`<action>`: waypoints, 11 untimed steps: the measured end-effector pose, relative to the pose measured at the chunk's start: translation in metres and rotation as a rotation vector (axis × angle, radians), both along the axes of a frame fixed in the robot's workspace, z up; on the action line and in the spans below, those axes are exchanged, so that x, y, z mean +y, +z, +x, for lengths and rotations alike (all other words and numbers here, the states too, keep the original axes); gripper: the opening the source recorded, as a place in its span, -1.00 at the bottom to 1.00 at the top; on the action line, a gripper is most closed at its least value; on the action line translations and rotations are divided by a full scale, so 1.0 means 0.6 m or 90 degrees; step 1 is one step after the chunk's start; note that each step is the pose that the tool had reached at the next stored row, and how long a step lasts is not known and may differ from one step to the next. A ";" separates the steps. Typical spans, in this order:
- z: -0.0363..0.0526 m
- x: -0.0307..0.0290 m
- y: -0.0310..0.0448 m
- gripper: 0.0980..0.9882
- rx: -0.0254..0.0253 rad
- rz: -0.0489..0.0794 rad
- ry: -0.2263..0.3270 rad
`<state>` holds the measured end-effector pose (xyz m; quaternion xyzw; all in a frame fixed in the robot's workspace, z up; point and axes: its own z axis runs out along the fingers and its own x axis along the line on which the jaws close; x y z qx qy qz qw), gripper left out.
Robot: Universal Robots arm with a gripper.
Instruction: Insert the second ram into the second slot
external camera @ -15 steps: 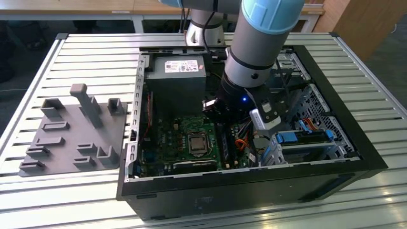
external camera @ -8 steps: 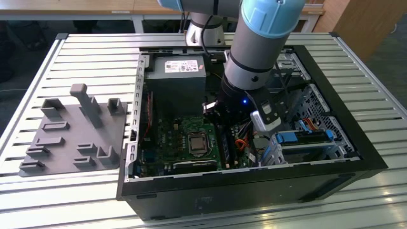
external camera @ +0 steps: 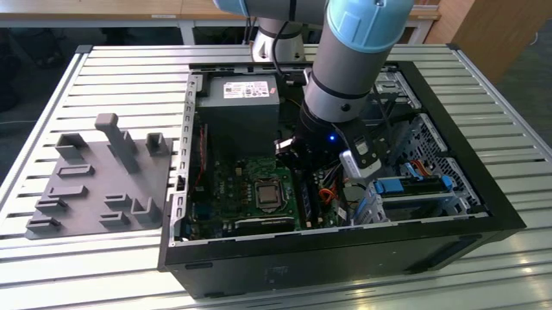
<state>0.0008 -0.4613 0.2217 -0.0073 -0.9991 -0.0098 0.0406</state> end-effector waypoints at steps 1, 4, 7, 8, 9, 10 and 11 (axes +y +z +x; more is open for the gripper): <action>0.000 0.0002 0.000 -0.91 0.0000 0.000 0.000; 0.000 0.0022 0.000 -0.91 0.0000 0.000 0.000; 0.000 0.0026 -0.001 -0.91 0.0000 0.000 0.000; 0.000 0.0026 -0.001 -0.91 0.0000 0.000 0.000; 0.000 0.0026 -0.002 -0.91 0.0000 0.000 0.000; 0.000 0.0027 -0.002 -0.91 0.0000 0.000 0.000; 0.000 0.0027 -0.003 -0.91 0.0001 0.000 0.000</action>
